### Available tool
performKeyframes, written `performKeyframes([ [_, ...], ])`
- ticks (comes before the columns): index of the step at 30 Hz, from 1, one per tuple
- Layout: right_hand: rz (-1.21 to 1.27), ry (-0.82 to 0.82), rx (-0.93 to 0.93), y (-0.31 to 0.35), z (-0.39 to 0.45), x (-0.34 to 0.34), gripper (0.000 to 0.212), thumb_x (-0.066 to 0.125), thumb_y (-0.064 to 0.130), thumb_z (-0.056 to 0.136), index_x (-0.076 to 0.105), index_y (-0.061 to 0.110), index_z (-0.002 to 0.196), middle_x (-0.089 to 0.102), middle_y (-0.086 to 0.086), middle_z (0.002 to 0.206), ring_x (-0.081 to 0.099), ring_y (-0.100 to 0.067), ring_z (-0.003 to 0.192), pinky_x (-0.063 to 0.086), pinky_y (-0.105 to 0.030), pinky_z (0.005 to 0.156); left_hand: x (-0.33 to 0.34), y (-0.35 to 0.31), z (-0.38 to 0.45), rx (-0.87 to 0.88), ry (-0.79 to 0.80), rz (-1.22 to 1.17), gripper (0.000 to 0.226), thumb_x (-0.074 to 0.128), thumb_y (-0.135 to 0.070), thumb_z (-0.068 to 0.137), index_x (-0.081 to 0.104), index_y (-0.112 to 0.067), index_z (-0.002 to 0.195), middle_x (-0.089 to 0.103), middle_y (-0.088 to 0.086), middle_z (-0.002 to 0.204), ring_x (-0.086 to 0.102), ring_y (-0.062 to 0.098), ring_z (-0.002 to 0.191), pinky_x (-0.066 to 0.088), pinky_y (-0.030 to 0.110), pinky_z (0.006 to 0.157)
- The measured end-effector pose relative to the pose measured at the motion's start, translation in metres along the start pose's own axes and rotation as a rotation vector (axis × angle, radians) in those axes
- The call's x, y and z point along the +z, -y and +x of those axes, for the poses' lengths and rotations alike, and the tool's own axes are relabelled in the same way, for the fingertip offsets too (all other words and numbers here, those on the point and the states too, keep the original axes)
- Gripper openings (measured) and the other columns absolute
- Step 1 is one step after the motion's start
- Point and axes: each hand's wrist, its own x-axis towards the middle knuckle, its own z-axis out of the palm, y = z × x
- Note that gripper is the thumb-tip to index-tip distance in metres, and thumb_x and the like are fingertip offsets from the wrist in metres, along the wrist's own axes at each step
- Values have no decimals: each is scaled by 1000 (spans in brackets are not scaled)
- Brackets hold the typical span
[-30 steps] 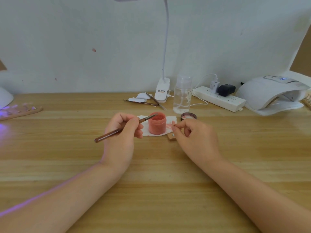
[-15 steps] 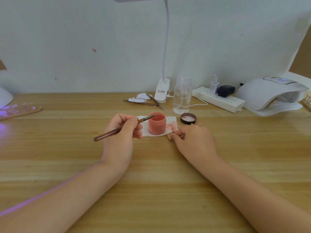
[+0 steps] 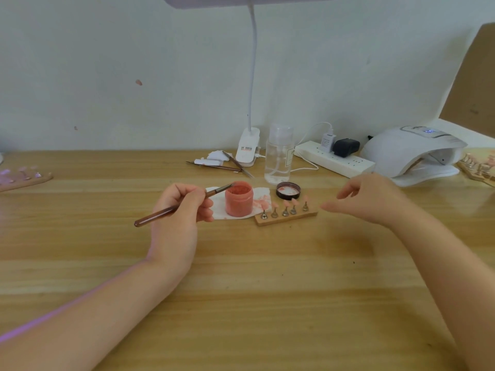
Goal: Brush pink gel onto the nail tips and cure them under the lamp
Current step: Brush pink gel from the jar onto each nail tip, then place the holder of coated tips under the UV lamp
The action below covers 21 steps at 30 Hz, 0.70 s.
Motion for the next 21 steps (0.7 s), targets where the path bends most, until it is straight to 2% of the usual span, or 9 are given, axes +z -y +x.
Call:
performKeyframes([
  [2,80,86,-7,-9,4,11,51,75,58,63,63,23,97,53,11,85,52,-8,81,39,-25,64,1,0,0,-2,-4,-5,25,52,-1,91,58,-13,69,62,2,61,55,17,54,49,24,56],
  [4,87,122,-59,-10,5,23,58,71,64,63,61,30,109,51,11,85,51,-6,78,36,-22,61,1,0,0,-2,-3,-6,26,52,-1,91,58,-14,69,63,2,61,55,16,54,49,24,55],
  [8,1,95,-251,-10,11,39,62,66,63,71,57,36,126,56,8,77,50,-4,74,34,-20,62,0,1,1,-4,-1,10,24,53,-2,91,58,-13,70,63,1,61,56,16,54,49,25,57],
  [11,23,64,-332,-13,13,43,49,66,57,74,62,37,119,59,6,78,50,-8,79,39,-24,71,-1,3,2,-6,1,18,25,54,-3,90,59,-15,69,63,2,62,56,16,55,49,27,58],
  [13,82,60,-363,-17,11,39,37,71,56,69,69,41,104,59,6,78,50,-5,73,38,-18,65,-1,3,2,-8,5,17,22,56,-6,88,60,-16,69,64,2,63,57,16,55,49,29,59],
  [15,113,92,-390,-19,8,32,25,73,60,61,69,48,83,58,8,69,49,-1,64,35,-14,56,-1,3,3,-6,10,19,16,58,-12,83,60,-16,69,64,1,63,57,16,55,49,31,61],
  [17,139,121,-398,-19,6,26,28,75,60,55,72,41,75,59,8,60,48,2,56,36,-14,52,1,2,4,4,5,26,18,57,-8,86,60,-16,70,64,0,62,57,14,55,50,33,64],
  [21,217,118,-363,-15,4,16,29,86,41,56,75,22,76,61,12,55,49,5,51,38,-9,50,15,-3,6,-6,-23,-37,22,54,-2,88,59,-13,70,63,-2,59,57,12,53,49,27,59],
])
